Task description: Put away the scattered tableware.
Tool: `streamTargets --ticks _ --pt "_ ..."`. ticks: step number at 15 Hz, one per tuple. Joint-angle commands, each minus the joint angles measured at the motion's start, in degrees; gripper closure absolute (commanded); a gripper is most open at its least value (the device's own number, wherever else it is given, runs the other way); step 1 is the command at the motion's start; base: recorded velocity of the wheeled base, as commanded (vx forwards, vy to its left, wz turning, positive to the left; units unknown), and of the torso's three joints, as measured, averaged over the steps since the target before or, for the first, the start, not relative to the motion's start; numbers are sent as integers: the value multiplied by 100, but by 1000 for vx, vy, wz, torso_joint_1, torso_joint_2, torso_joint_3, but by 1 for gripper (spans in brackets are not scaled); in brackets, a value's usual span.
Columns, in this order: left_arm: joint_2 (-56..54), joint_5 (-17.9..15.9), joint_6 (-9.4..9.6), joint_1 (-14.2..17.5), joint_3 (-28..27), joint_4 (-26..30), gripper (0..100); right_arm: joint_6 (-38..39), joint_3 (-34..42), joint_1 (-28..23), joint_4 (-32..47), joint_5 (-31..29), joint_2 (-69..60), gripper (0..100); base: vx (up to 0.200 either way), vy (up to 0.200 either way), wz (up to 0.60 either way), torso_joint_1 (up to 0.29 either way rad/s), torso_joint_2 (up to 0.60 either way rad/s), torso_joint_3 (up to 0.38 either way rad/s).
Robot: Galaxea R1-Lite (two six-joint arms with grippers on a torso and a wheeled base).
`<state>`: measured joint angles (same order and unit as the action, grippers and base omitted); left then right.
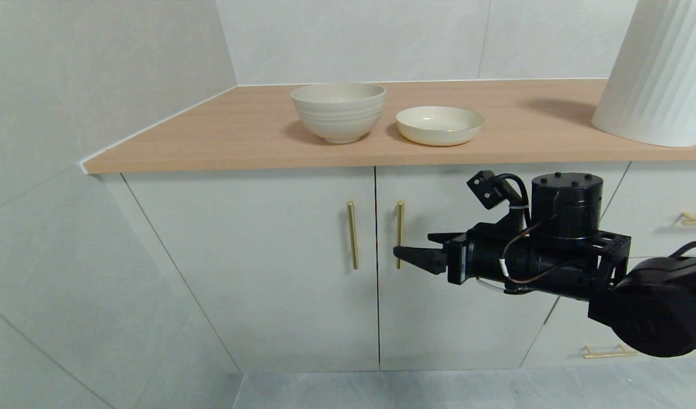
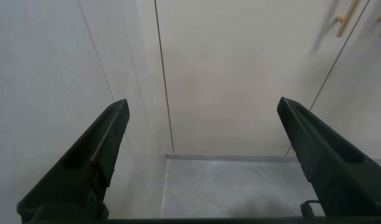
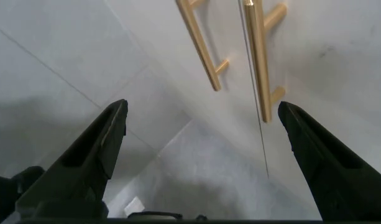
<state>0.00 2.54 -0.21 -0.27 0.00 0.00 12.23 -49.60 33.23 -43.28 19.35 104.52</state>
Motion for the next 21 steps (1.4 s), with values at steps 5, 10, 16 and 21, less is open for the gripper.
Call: streamTargets --ticks 5,10,16,21 --pt "0 1 -6 0 0 0 0 799 -357 17 -339 25 552 0 0 0 0 0 0 0" --pt "0 1 -6 0 0 0 0 878 -375 25 -1192 17 1141 0 0 0 0 0 0 0" --pt "0 1 -6 0 0 0 0 1098 -498 25 -1209 17 1272 0 0 0 0 0 0 0" --pt "0 1 -6 0 0 0 0 1590 -542 184 -1833 -10 1545 0 0 0 0 0 0 0"
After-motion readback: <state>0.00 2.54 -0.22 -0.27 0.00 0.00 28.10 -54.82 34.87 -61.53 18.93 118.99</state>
